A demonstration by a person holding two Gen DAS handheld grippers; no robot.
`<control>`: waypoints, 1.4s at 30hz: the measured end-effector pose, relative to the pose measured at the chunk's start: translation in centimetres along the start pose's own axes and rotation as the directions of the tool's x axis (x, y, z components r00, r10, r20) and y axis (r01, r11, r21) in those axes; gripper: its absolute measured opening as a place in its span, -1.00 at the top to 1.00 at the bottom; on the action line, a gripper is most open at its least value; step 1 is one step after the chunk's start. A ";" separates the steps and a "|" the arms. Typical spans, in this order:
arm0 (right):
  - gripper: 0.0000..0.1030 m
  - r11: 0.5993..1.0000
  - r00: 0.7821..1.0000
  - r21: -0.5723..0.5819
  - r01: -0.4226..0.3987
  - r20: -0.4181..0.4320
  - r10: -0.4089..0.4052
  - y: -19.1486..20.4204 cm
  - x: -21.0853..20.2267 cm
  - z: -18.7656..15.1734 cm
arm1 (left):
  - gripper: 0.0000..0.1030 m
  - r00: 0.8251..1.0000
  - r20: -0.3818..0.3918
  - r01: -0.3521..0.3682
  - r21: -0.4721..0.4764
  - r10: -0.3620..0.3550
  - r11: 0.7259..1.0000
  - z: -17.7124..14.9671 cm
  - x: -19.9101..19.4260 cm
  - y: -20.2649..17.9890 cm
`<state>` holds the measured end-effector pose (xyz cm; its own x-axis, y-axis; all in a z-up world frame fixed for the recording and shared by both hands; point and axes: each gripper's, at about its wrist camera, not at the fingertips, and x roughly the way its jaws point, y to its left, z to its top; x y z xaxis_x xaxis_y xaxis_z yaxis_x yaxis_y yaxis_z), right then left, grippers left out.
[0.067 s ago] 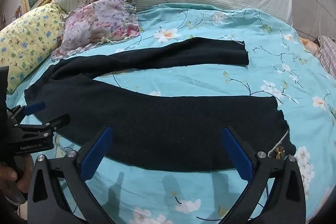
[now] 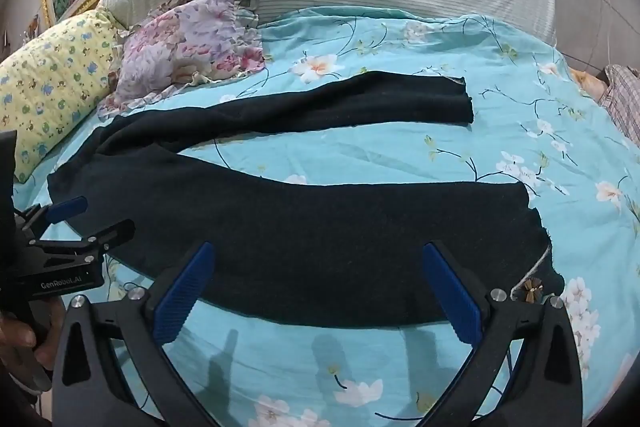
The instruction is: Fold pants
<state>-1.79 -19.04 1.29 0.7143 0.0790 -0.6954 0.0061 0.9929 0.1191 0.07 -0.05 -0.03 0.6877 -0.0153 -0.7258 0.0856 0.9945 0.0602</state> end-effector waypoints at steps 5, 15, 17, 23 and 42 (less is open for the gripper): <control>-1.00 1.000 1.000 0.003 0.002 0.021 -0.002 0.1 -0.1 -0.2 | -0.96 1.000 -0.006 0.000 -0.011 0.000 1.000 0.1 0.3 0.3; -1.00 1.000 1.000 0.006 0.008 0.010 -0.008 0.4 -0.1 -0.2 | -0.96 1.000 0.013 -0.001 -0.021 0.002 1.000 -0.1 0.1 0.4; -1.00 1.000 1.000 0.007 0.010 0.010 -0.010 0.5 -0.2 -0.2 | -0.96 1.000 0.014 -0.015 -0.014 0.016 1.000 -0.2 0.1 0.3; -1.00 1.000 1.000 0.007 0.008 0.014 -0.008 0.3 -0.1 -0.1 | -0.96 1.000 0.013 -0.001 -0.020 0.001 1.000 -0.2 0.0 0.4; -1.00 1.000 1.000 0.017 0.002 0.014 -0.002 0.5 -0.2 -0.2 | -0.96 1.000 0.003 0.018 -0.026 -0.018 0.999 0.1 -0.1 0.8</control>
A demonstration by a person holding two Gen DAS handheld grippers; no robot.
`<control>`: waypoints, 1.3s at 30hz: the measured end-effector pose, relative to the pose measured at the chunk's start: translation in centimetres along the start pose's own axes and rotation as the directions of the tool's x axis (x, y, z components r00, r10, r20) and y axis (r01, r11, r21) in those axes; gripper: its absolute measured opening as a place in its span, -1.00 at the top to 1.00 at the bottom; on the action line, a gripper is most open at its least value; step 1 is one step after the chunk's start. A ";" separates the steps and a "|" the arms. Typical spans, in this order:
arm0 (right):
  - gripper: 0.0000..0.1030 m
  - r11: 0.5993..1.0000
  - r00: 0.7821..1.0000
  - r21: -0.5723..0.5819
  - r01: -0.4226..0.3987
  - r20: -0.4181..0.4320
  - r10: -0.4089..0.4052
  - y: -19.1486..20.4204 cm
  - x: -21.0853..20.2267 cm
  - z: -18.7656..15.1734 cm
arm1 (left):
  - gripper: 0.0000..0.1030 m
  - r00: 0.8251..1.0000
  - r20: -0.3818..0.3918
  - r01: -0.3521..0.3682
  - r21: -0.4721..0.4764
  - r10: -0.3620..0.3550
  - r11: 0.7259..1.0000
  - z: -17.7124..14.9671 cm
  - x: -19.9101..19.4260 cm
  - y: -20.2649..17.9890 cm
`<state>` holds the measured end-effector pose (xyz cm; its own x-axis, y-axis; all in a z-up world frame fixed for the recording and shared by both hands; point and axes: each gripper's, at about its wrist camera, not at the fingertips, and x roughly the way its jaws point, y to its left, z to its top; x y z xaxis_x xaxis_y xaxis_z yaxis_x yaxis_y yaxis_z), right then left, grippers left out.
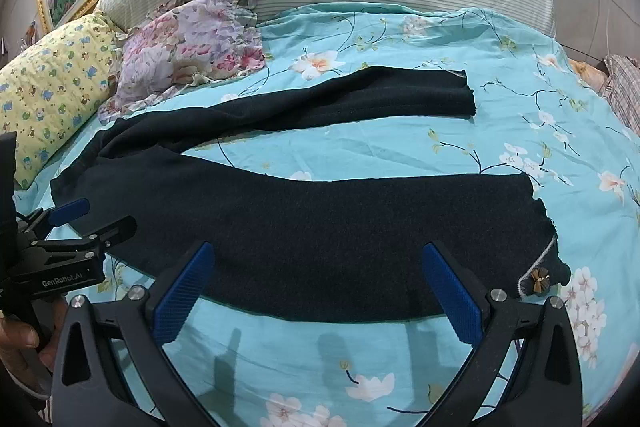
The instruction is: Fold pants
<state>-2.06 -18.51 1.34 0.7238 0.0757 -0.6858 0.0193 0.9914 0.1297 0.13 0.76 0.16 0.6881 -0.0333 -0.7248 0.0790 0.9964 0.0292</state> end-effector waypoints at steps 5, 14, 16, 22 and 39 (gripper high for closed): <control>-1.00 1.000 1.000 0.000 -0.002 -0.001 0.002 0.0 0.0 0.0 | -0.96 1.000 -0.002 0.007 0.000 -0.007 1.000 -0.1 0.0 0.0; -1.00 1.000 1.000 0.001 -0.006 0.000 0.006 0.2 -0.1 -0.1 | -0.96 1.000 0.009 0.017 0.004 -0.017 1.000 -0.1 -0.5 -0.1; -1.00 1.000 1.000 0.002 -0.007 0.000 0.007 0.2 -0.1 -0.2 | -0.96 1.000 0.006 0.020 0.001 -0.020 1.000 -0.1 -0.5 0.0; -1.00 1.000 1.000 0.010 -0.011 0.004 0.011 0.1 -0.3 -0.1 | -0.96 0.999 0.000 0.036 0.003 -0.036 0.999 0.1 -0.4 0.0; -1.00 0.998 1.000 0.047 -0.029 -0.005 0.029 -0.6 -0.3 0.5 | -0.96 0.997 -0.034 0.067 0.037 -0.066 0.997 0.7 0.3 -0.3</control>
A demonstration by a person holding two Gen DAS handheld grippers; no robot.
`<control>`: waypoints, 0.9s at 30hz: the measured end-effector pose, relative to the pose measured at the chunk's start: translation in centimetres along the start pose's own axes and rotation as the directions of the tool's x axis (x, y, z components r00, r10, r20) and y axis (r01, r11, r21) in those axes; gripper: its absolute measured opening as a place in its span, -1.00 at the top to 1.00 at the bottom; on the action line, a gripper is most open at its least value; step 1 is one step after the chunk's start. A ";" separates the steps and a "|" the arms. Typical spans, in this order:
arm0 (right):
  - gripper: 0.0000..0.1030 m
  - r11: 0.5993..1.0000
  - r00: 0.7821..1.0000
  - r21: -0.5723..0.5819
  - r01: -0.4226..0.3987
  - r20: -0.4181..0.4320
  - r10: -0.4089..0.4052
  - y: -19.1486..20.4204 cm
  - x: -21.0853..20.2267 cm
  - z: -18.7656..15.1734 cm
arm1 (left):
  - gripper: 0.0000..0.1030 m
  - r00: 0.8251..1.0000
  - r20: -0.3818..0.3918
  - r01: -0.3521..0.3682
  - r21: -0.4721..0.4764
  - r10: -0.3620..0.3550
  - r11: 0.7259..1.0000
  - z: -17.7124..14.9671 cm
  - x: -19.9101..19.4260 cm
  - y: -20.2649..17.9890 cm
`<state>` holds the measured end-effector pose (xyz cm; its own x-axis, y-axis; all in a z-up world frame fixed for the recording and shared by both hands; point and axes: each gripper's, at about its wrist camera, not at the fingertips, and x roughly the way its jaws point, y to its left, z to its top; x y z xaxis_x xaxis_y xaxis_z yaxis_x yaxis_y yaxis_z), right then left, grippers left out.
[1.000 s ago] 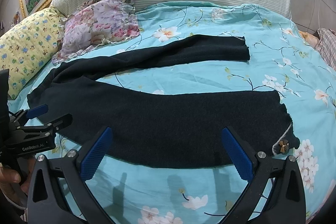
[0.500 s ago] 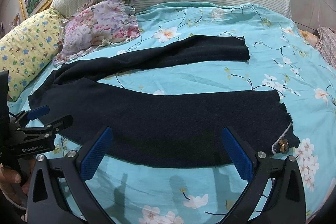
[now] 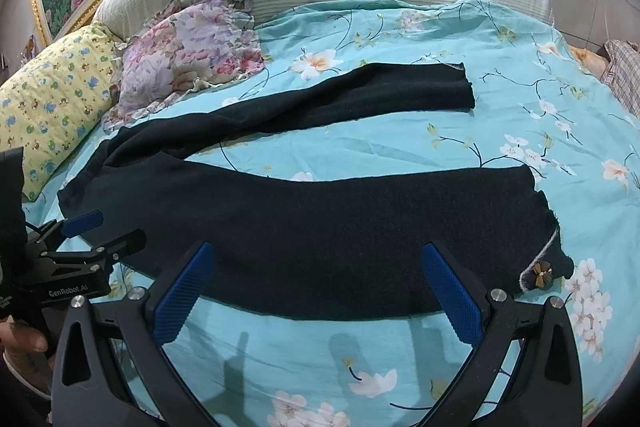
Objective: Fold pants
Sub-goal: 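Grasp the hem of one pant leg with the right gripper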
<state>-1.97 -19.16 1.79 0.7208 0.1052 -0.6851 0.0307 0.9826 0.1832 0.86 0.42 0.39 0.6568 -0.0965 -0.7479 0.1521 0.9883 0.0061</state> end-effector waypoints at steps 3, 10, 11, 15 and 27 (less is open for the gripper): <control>-1.00 1.000 1.000 0.019 -0.005 0.004 0.005 -0.7 0.1 0.9 | -0.96 1.000 0.000 0.000 0.025 0.000 1.000 0.8 0.3 -0.4; -1.00 0.998 1.000 0.064 -0.002 0.020 0.001 -3.2 0.9 3.8 | -0.96 1.000 0.002 -0.006 0.079 0.006 0.997 3.9 1.5 -1.0; -1.00 0.997 1.000 0.071 -0.005 0.023 0.003 -3.5 1.0 4.3 | -0.96 1.000 0.000 -0.003 0.088 0.003 0.996 4.6 1.8 -1.2; -1.00 0.995 1.000 0.099 -0.003 0.022 0.001 -5.2 1.7 6.5 | -0.96 1.000 -0.021 0.010 0.132 -0.008 0.991 7.1 3.4 -2.2; -0.98 0.973 0.999 0.231 -0.017 -0.027 0.024 -12.5 6.2 13.8 | -0.96 0.996 -0.088 0.029 0.304 -0.003 0.952 13.1 11.2 -6.8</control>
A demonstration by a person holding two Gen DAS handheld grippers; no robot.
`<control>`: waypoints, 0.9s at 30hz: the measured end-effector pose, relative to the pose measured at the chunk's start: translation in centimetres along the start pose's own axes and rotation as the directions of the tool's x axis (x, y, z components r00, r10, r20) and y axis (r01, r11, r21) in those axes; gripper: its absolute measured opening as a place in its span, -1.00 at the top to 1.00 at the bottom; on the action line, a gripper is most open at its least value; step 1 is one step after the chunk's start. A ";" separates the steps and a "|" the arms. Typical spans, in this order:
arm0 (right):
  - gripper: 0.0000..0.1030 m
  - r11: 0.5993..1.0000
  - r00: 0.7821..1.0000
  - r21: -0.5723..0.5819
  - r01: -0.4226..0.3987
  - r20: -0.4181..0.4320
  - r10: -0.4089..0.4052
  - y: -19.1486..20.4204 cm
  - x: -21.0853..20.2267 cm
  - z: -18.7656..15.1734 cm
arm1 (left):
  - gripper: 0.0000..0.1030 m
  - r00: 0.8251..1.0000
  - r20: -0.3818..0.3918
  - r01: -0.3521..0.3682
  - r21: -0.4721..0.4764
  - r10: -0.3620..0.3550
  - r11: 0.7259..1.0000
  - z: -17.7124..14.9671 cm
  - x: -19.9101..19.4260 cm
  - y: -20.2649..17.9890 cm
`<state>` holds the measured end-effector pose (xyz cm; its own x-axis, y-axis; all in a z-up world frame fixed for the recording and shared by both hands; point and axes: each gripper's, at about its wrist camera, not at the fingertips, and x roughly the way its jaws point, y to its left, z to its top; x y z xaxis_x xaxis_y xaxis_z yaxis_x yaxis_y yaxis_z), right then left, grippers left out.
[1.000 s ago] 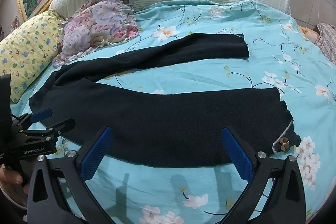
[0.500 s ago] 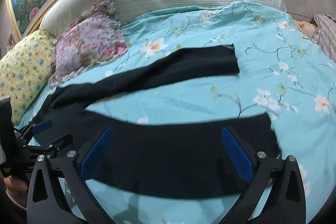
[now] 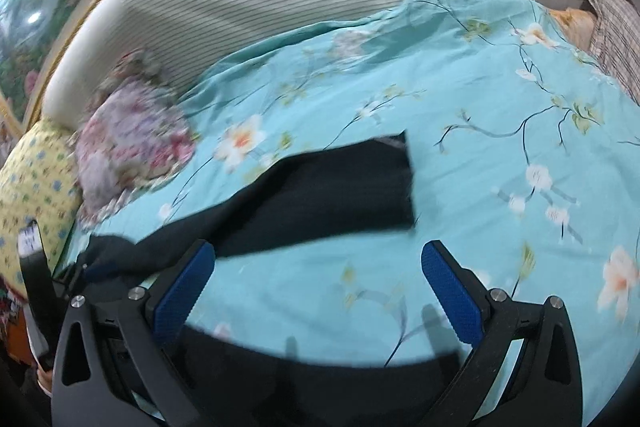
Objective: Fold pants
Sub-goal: 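Grasp the hem of one pant leg with the right gripper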
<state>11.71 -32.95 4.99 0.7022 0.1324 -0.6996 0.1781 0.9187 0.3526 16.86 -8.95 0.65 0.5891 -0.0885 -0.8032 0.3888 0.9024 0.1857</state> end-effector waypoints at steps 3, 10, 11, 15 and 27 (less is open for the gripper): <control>-0.83 0.999 1.000 0.035 0.002 -0.020 -0.002 -1.6 1.8 2.0 | -0.94 1.000 -0.016 -0.012 0.028 0.013 1.000 1.5 2.1 -0.2; -0.42 0.996 0.995 0.073 0.053 -0.085 -0.046 -3.8 5.9 5.4 | -0.80 0.995 -0.091 0.036 -0.002 -0.036 0.999 3.1 5.5 2.0; -0.42 0.995 0.994 0.069 0.068 -0.089 -0.062 -4.0 6.3 5.6 | -0.78 0.994 -0.098 0.047 -0.015 -0.048 0.999 3.2 5.8 2.5; -0.24 0.993 0.990 0.090 0.075 -0.127 -0.063 -5.4 8.7 6.6 | -0.63 0.990 -0.107 0.093 -0.038 -0.097 0.995 3.5 6.4 3.7; 0.85 0.999 0.997 0.031 -0.036 -0.072 0.038 -4.9 7.4 7.8 | 0.51 0.960 -0.084 0.257 -0.121 -0.268 0.959 4.1 3.1 5.8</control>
<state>21.39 -39.41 2.93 0.6572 0.1939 -0.7283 0.1734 0.9015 0.3966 23.83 -5.72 1.58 0.4017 -0.2911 -0.8683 0.4382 0.8937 -0.0968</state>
